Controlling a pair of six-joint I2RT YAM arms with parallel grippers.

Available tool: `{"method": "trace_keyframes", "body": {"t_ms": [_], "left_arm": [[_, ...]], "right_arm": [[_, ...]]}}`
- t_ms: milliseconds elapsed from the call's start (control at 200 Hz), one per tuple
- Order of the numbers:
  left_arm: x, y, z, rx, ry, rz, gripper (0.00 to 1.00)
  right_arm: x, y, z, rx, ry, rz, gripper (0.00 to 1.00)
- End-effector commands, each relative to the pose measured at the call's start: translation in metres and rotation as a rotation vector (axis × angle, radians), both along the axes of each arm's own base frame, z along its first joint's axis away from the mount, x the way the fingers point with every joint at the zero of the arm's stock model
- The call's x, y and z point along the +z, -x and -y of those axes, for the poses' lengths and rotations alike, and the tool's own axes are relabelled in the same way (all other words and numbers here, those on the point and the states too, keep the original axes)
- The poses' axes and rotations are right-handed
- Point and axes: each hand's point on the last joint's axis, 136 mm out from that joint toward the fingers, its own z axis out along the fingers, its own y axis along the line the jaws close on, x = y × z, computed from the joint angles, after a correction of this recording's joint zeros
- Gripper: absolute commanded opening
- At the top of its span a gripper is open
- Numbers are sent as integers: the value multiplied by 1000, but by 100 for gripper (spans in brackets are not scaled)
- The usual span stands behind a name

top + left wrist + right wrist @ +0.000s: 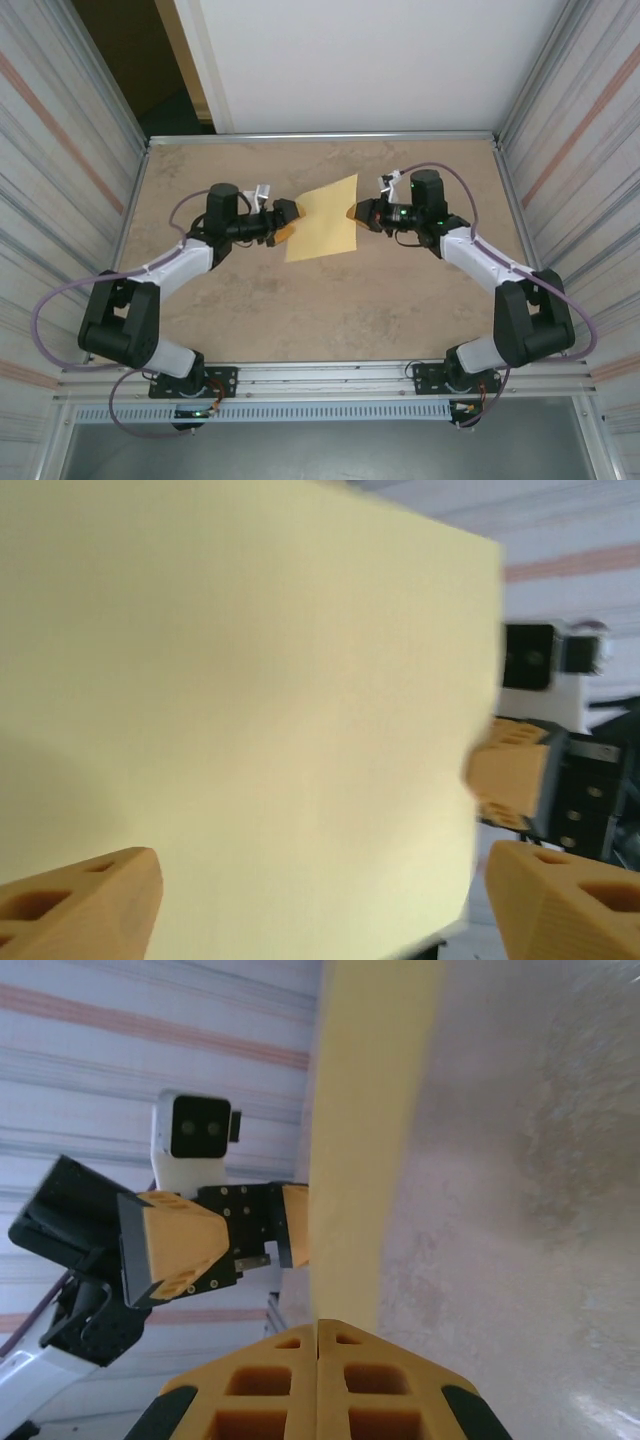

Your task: Fold a paper plane with a square sheet of paper (pick it up from the middle)

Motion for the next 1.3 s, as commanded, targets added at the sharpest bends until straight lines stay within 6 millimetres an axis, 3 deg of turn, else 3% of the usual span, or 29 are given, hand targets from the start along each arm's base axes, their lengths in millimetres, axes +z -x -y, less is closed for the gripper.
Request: {"method": "trace_keyframes", "body": {"t_ms": [0, 150, 286, 456, 636, 772, 1067, 1298], "left_arm": [[-20, 1, -32, 112, -66, -30, 95], [-24, 2, -53, 174, -80, -25, 99], [-26, 6, -54, 161, -92, -19, 99], [-34, 8, -52, 148, -88, -37, 99], [-48, 16, -48, 137, -90, -68, 99], [-60, 25, -40, 113, -128, -87, 98], [-81, 42, -11, 1, -229, -103, 90], [-92, 51, 17, -97, -328, -107, 81]], "right_arm": [[18, -3, 25, -59, 85, 48, 0], [31, 2, 39, -72, 183, 73, 0], [36, 3, 29, -37, 233, 57, 0], [4, 1, -7, 25, 314, -9, 0], [-32, 0, -62, 100, 235, -60, 0], [-62, 5, -82, 107, 208, -106, 0], [-116, 27, -55, 8, 229, -199, 0], [-140, 31, -50, 23, 270, -247, 0]]}}
